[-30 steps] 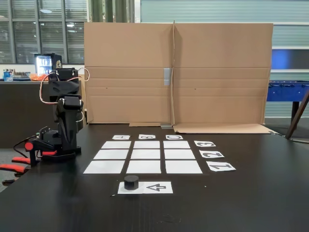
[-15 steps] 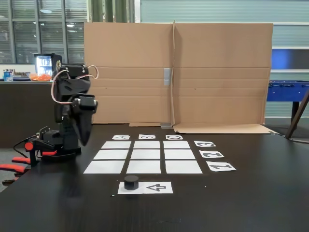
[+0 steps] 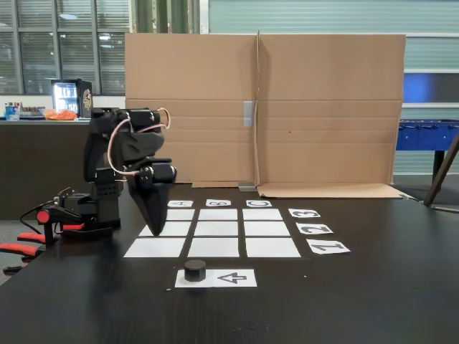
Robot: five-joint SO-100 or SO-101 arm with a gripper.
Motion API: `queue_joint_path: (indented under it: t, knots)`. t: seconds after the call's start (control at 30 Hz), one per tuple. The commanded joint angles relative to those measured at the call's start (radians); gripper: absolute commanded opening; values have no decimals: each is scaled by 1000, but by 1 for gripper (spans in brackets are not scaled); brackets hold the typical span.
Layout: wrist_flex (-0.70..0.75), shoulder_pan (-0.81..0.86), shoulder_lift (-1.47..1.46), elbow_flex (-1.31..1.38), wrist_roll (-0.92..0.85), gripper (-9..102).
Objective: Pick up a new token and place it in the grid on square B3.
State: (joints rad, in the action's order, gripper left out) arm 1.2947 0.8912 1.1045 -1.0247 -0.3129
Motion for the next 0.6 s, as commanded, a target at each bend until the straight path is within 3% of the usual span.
queue_joint_path:
  t: [0.0, 0.13, 0.23, 0.57]
  knots:
    - [31, -20, -52, 138, 11, -1]
    - [54, -44, -89, 199, 8, 0]
    - [74, -77, -97, 199, -8, 11]
    - [219, -186, -176, 199, -69, 31]
